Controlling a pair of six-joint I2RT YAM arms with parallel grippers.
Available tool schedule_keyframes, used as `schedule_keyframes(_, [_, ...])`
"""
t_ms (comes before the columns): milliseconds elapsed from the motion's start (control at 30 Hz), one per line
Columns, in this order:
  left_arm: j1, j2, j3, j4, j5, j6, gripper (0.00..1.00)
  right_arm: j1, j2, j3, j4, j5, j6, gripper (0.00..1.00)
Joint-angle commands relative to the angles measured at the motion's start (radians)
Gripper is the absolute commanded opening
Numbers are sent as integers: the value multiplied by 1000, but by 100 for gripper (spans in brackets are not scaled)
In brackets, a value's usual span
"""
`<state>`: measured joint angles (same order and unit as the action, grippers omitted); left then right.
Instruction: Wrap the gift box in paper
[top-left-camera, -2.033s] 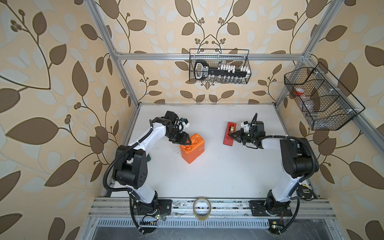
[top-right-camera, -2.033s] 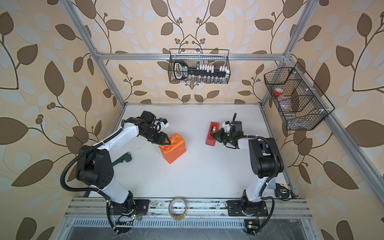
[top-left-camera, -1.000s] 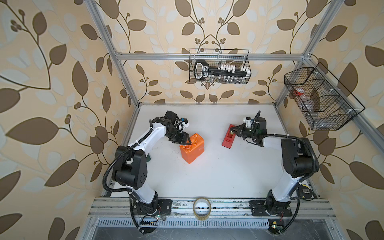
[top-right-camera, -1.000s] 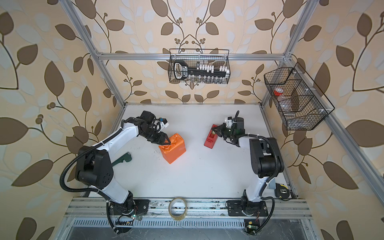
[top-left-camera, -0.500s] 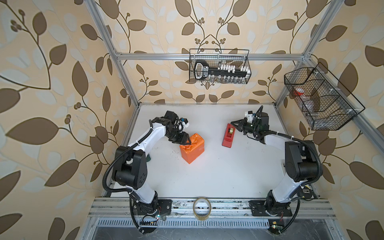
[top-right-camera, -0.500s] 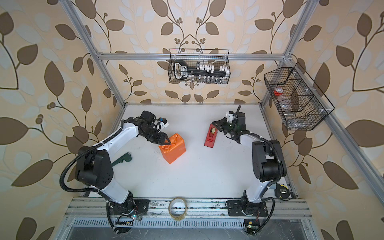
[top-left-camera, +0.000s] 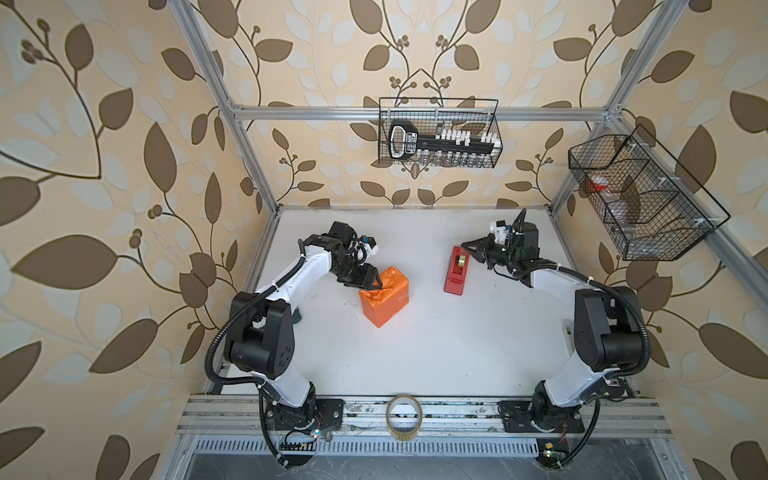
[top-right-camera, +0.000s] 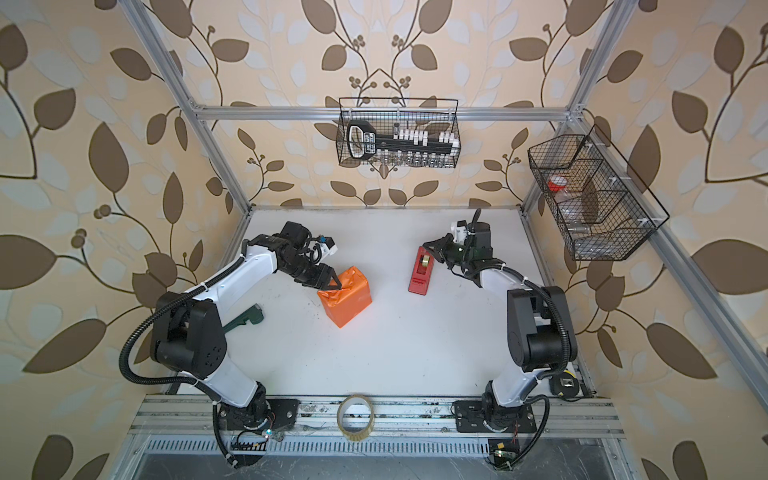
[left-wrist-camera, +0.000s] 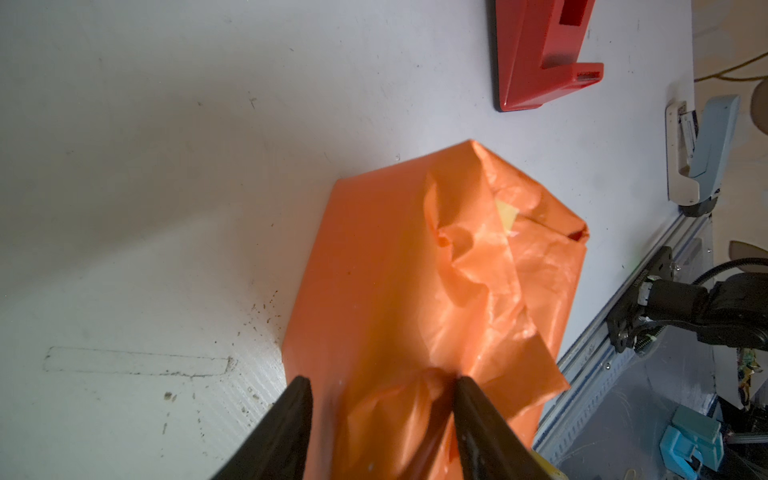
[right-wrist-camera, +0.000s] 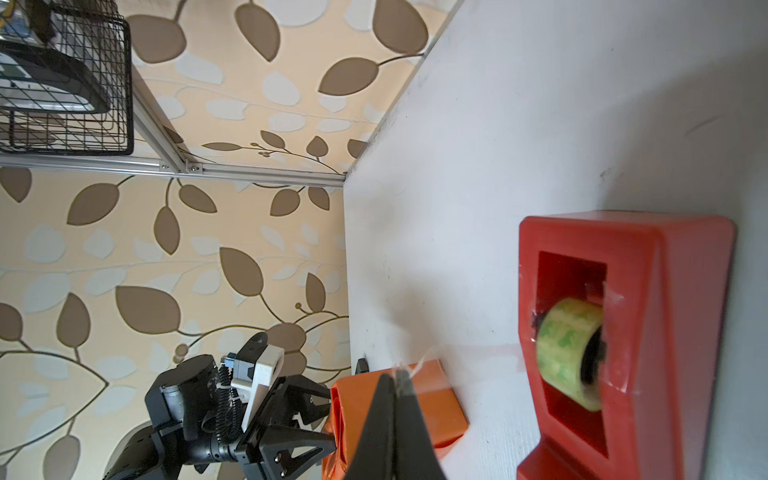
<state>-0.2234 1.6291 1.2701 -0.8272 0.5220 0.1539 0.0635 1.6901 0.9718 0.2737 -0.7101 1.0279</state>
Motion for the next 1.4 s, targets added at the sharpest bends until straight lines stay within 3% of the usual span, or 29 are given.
schedule_keyframes(0, [1,-10,-19,-63,-88,24,56,2,19,-36,64,5,-9,0])
schedule_keyframes(333, [1,-1,-17,-62,-85,21,56,17,-79,58,-28,12,-5,0])
schedule_keyframes(567, [1,-4,-19,-65,-82,21,56,34,-100,-75,30,23,16,0])
schedule_keyframes(867, [1,3,-11,-66,-77,21,56,140,-256,-353,128,98,77,0])
schedule_keyframes(1367, [0,6,-22,-57,-76,20,56,235,-220,-514,229,149,91,0])
